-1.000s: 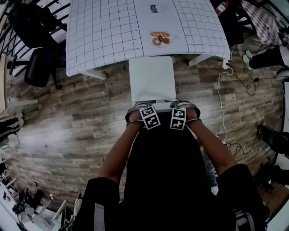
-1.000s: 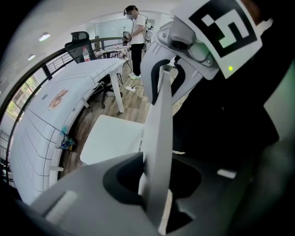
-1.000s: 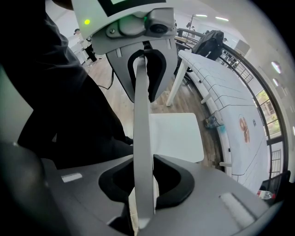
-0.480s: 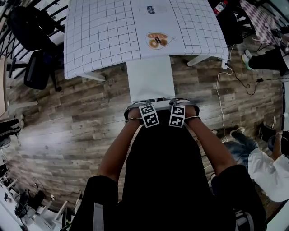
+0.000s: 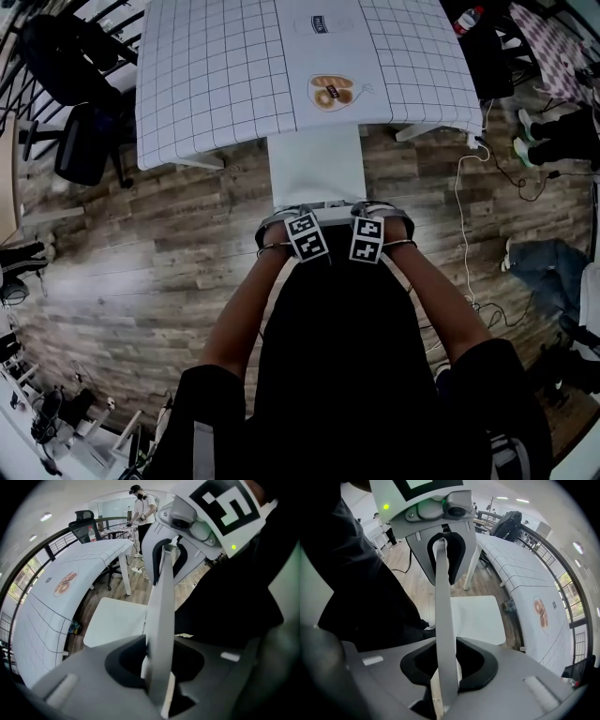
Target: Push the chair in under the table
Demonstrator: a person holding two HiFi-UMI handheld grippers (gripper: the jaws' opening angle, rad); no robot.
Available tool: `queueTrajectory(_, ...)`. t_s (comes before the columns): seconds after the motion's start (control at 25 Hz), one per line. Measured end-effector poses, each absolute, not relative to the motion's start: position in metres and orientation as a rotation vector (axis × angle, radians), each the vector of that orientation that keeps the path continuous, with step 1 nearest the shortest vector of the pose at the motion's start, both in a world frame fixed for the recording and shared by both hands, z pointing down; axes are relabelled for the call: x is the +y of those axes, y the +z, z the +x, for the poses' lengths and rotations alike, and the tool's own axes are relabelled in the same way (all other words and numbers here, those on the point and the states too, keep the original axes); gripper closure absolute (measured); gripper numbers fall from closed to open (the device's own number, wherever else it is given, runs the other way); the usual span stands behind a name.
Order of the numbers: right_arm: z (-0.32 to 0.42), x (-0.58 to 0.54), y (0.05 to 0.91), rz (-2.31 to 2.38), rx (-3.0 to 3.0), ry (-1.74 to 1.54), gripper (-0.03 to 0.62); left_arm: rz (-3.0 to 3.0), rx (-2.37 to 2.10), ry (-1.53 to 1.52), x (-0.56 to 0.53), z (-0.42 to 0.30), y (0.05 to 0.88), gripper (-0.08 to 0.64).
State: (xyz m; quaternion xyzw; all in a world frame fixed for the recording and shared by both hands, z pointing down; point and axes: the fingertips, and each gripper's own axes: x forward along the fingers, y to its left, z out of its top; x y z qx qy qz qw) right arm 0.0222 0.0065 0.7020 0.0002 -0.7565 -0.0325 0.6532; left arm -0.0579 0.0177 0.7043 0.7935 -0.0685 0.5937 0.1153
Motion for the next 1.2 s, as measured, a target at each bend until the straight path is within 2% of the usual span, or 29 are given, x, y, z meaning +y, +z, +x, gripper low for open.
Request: queueTrajectory(1.2,0.029,-0.162,0.697,-0.105,-1.751,-0.206,0.506,2.238,-0.339,1.664,-0.143,-0.049,0.699,0.453)
